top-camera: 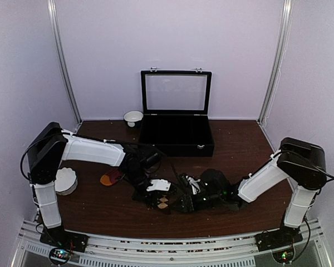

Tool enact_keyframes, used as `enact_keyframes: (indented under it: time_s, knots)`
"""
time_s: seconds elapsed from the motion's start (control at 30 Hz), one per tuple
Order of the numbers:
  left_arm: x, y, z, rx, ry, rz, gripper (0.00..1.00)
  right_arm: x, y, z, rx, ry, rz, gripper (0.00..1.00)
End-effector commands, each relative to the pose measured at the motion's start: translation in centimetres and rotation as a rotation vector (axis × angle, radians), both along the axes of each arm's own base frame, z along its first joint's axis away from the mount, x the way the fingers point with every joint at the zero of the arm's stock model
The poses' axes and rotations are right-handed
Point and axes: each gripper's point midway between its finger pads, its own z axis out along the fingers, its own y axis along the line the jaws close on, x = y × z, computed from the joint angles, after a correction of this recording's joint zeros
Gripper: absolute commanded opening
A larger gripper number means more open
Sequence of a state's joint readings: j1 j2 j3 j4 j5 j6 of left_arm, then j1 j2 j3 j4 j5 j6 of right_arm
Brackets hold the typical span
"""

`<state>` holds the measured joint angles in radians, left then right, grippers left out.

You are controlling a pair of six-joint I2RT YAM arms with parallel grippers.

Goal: Roll the socks
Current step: Roll the sock at the center of the board.

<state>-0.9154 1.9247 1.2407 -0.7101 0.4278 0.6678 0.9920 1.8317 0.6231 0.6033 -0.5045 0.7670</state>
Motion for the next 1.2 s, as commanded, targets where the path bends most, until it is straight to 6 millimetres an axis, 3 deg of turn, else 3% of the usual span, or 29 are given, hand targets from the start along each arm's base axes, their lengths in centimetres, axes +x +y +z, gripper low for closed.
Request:
enact_keyframes:
  time_s: [0.0, 0.13, 0.17, 0.2, 0.23, 0.4, 0.47, 0.57, 0.67, 0.73, 0.93, 1.03, 1.17]
  knots:
    - [-0.7, 2.3, -1.4, 0.116, 0.171, 0.092, 0.0, 0.4, -7.4, -5.5, -0.276, -0.045, -0.174, 0.41]
    - [0.1, 2.4, -1.2, 0.104, 0.266, 0.148, 0.0, 0.6, -7.5, -2.5, -0.241, -0.243, -0.164, 0.44]
    - [0.3, 2.4, -1.2, 0.101, 0.288, 0.162, 0.0, 0.3, -7.4, -1.6, -0.289, -0.36, -0.132, 0.57]
    - [0.5, 2.4, -1.2, 0.095, 0.311, 0.178, 0.0, -0.1, -7.3, -0.7, -0.371, -0.483, -0.107, 0.96]
    - [0.6, 2.4, -1.2, 0.091, 0.338, 0.193, 0.0, 0.1, -7.3, 0.6, -0.421, -0.583, -0.124, 1.0]
    - [0.9, 2.6, -1.9, 0.106, 0.47, 0.243, 0.0, 1.5, -8.2, 5.0, -0.394, -0.713, -0.225, 1.0]
    - [1.0, 2.4, -1.9, 0.1, 0.489, 0.25, 0.0, 2.8, -9.7, 5.5, -0.449, -0.71, -0.342, 1.0]
    - [0.9, 2.4, -2.2, 0.114, 0.512, 0.254, 0.0, 3.3, -11.3, 4.7, -0.475, -0.648, -0.452, 1.0]
    - [0.8, 2.4, -2.4, 0.12, 0.531, 0.257, 0.0, 1.4, -7.5, 5.3, -0.323, -0.745, -0.237, 1.0]
    - [0.7, 2.4, -2.3, 0.118, 0.541, 0.25, 0.0, -0.2, -5.2, 5.7, -0.301, -0.891, -0.08, 0.94]
    - [0.2, 2.5, -2.3, 0.126, 0.585, 0.236, 0.0, -3.5, -0.6, 5.4, -0.175, -1.051, 0.274, 0.73]
    - [0.0, 2.5, -2.2, 0.129, 0.608, 0.222, 0.01, -3.7, 1.8, 4.7, -0.164, -1.054, 0.386, 0.63]
    - [-0.3, 2.5, -2.0, 0.124, 0.624, 0.207, 0.01, -2.9, 3.7, 4.0, -0.177, -1.087, 0.447, 0.58]
